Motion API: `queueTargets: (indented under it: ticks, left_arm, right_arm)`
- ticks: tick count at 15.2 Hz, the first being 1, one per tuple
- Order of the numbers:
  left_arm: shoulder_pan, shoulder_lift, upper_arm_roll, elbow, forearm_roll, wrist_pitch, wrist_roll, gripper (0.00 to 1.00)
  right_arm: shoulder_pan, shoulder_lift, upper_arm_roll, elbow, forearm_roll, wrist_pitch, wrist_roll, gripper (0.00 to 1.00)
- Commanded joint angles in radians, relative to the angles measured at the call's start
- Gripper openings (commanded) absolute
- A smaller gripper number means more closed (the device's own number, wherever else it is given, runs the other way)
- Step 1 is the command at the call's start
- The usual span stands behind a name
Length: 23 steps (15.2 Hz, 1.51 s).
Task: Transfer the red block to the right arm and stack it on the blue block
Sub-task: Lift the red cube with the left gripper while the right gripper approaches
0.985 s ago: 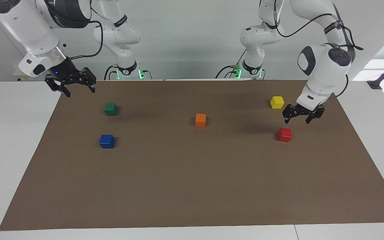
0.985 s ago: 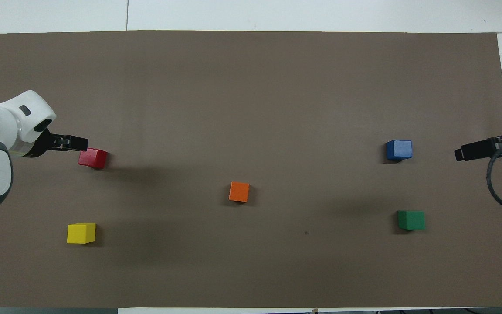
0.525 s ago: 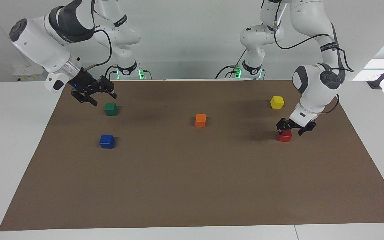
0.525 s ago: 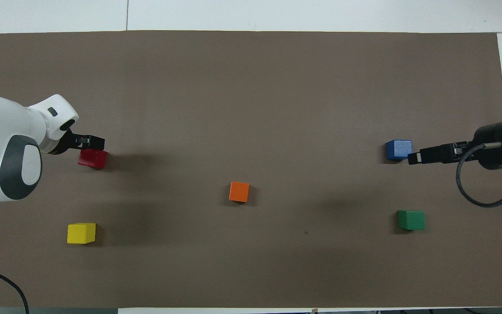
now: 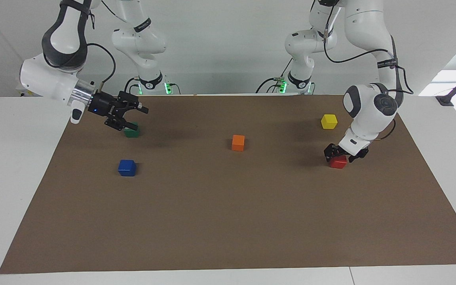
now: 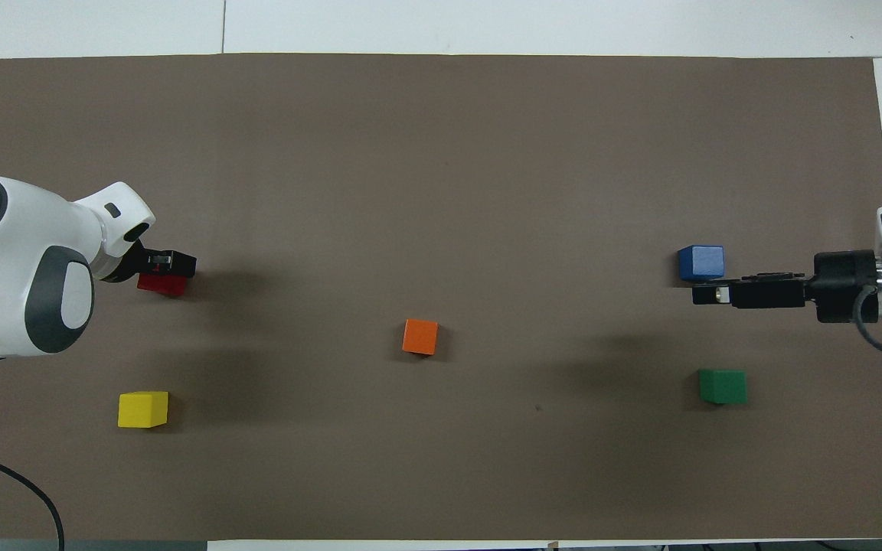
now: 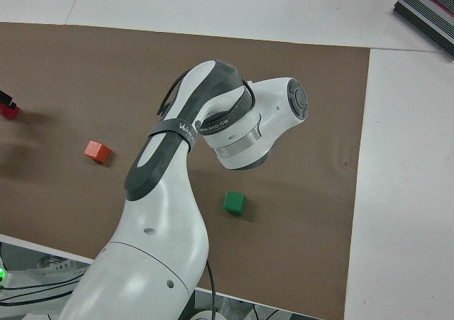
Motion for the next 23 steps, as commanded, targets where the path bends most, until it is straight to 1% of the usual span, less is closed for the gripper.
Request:
queueTargets:
  ticks: [1, 3, 4, 5, 7, 8, 9, 10, 11, 12, 13, 15, 16, 17, 18, 19, 20, 21, 23]
  left_arm:
    - [0.007, 0.008, -0.001, -0.019, 0.009, 0.030, -0.002, 0.85]
    - [0.007, 0.011, -0.001, -0.007, 0.008, 0.021, -0.031, 0.30]
    - [0.009, 0.011, -0.001, 0.000, 0.006, 0.009, -0.084, 0.06]
    - [0.007, 0.011, -0.003, 0.015, 0.003, -0.025, -0.129, 0.00]
    - [-0.008, -0.008, -0.004, 0.109, 0.000, -0.197, -0.177, 0.00]
    - [-0.009, -0.018, -0.012, 0.201, -0.009, -0.328, -0.238, 0.00]
    - [-0.017, -0.023, -0.015, 0.293, -0.050, -0.452, -0.316, 0.00]
    - [-0.025, -0.032, -0.018, 0.382, -0.116, -0.565, -0.391, 0.00]
    - [-0.026, -0.055, -0.024, 0.450, -0.179, -0.661, -0.474, 0.00]
    - [-0.034, -0.086, -0.033, 0.489, -0.233, -0.727, -0.572, 0.00]
    - [-0.039, -0.126, -0.052, 0.497, -0.279, -0.753, -0.664, 0.00]
    - [-0.039, -0.202, -0.111, 0.495, -0.391, -0.766, -0.852, 0.00]
    - [-0.039, -0.231, -0.141, 0.495, -0.438, -0.772, -0.966, 0.00]
    - [-0.039, -0.253, -0.180, 0.491, -0.478, -0.769, -1.093, 0.00]
    - [-0.039, -0.268, -0.228, 0.490, -0.502, -0.760, -1.217, 0.00]
    - [-0.039, -0.272, -0.281, 0.490, -0.512, -0.751, -1.346, 0.00]
    - [-0.039, -0.273, -0.329, 0.489, -0.522, -0.719, -1.432, 0.00]
    - [-0.039, -0.278, -0.374, 0.481, -0.546, -0.670, -1.503, 0.00]
    - [-0.045, -0.298, -0.414, 0.440, -0.633, -0.567, -1.661, 0.00]
  right_arm:
    - [-0.003, 0.026, 0.007, -0.010, 0.148, -0.075, -0.013, 1.00]
    - [-0.003, 0.063, 0.007, -0.010, 0.262, -0.173, -0.014, 1.00]
    - [0.003, 0.065, 0.007, -0.010, 0.306, -0.198, -0.014, 1.00]
    - [0.017, 0.065, 0.009, -0.015, 0.343, -0.205, -0.013, 1.00]
    - [0.060, 0.082, 0.009, -0.048, 0.476, -0.230, -0.013, 1.00]
    - [0.078, 0.092, 0.010, -0.056, 0.529, -0.241, -0.011, 1.00]
    - [0.101, 0.114, 0.010, -0.056, 0.573, -0.265, -0.013, 1.00]
    - [0.109, 0.141, 0.010, -0.056, 0.624, -0.302, -0.014, 1.00]
    - [0.112, 0.179, 0.013, -0.052, 0.674, -0.361, -0.019, 1.00]
    - [0.117, 0.210, 0.018, -0.050, 0.714, -0.417, -0.022, 1.00]
    - [0.142, 0.221, 0.018, -0.050, 0.745, -0.454, -0.021, 1.00]
    - [0.156, 0.238, 0.020, -0.053, 0.767, -0.495, -0.022, 1.00]
    - [0.173, 0.270, 0.020, -0.053, 0.791, -0.535, -0.025, 1.00]
    - [0.198, 0.314, 0.020, -0.053, 0.831, -0.596, -0.059, 1.00]
    - [0.210, 0.342, 0.020, -0.053, 0.851, -0.627, -0.085, 1.00]
    - [0.228, 0.353, 0.020, -0.056, 0.859, -0.647, -0.091, 1.00]
    - [0.244, 0.365, 0.020, -0.061, 0.889, -0.673, -0.091, 1.00]
    - [0.270, 0.397, 0.020, -0.062, 0.921, -0.711, -0.097, 1.00]
    - [0.317, 0.471, 0.020, -0.056, 0.959, -0.787, -0.181, 1.00]
